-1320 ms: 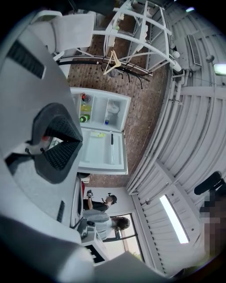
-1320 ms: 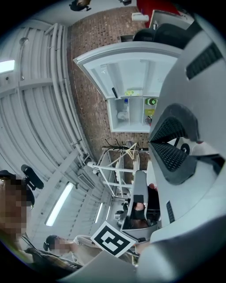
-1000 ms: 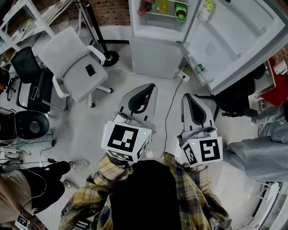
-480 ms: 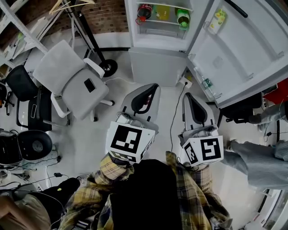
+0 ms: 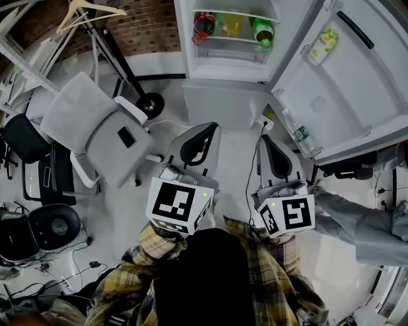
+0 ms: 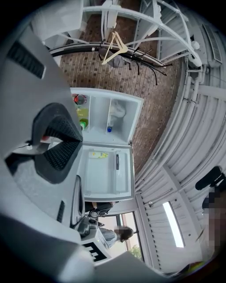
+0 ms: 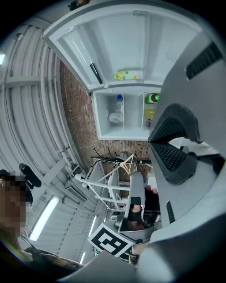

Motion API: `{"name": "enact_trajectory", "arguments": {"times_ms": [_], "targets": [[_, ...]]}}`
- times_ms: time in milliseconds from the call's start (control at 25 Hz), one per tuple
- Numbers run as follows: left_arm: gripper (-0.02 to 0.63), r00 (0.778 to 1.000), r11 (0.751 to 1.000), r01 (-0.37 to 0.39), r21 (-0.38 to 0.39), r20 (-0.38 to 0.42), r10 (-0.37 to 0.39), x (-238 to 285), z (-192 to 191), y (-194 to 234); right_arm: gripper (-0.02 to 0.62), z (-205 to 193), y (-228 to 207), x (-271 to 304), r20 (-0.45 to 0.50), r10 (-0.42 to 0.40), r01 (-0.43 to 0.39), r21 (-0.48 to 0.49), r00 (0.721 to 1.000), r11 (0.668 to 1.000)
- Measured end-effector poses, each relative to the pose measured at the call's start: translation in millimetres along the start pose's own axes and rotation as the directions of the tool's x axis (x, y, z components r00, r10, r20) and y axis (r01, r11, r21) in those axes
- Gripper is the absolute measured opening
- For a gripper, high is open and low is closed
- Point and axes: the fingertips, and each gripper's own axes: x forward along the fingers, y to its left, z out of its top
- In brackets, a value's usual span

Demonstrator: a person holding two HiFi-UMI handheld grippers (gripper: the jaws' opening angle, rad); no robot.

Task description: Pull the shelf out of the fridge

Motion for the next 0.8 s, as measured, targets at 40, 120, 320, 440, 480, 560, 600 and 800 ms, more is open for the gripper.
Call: {"name": "enact_trajectory", "arguments": {"times_ms": [40, 120, 320, 440, 480, 560, 600, 800], "targets": [[0.002, 1.0, 1.0, -0.002, -0.005, -0.001, 0.002, 4.5, -0.8, 5.4, 0.017, -1.6, -1.7, 6.1, -0.004, -0.002, 0.002, -0.002, 1.0, 1.0], [0.002, 1.0, 1.0, -0.006, -0.016, -0.004, 0.006, 14.7, -2.4, 15.6, 0.017, -4.5, -6.2, 19.2, -0.013, -0.004, 0.004, -0.003, 1.0, 1.0], [0.002, 1.0, 1.0, -0.002, -0.025, -0.014, 0.001, 48.7, -6.9, 37.9, 0.017, -10.4, -22.3, 55.6, -0.024, -0.008, 0.008, -0.003, 1.0, 1.0], [0.002, 1.0, 1.0, -0.002, -0.02, -0.011, 0.002, 76.3, -5.4, 50.8, 0.017, -11.5, -36.8, 83.0, -0.022, 0.001, -0.001, -0.011, 1.0, 1.0], [0.002, 1.0, 1.0, -0.002, -0.017, -0.008, 0.002, 87.5, -3.6, 54.8, 0.017, -10.4, -43.8, 92.9, -0.019, 0.002, -0.003, -0.015, 1.0, 1.0], [0.002, 1.0, 1.0, -0.003, -0.014, -0.002, 0.003, 112.0, 2.0, 63.2, 0.017, -6.1, -59.2, 113.5, -0.011, 0.007, -0.007, -0.022, 1.0, 1.0], [0.002, 1.0, 1.0, -0.005, -0.014, 0.001, 0.005, 124.7, 5.6, 67.4, 0.017, -3.1, -66.9, 123.9, -0.007, 0.01, -0.01, -0.026, 1.0, 1.0], [0.002, 0.999, 1.0, -0.023, -0.01, 0.026, 0.023, 186.2, 28.4, 84.1, 0.017, 13.1, -108.9, 171.3, 0.006, 0.037, -0.037, -0.05, 0.999, 0.998]]}}
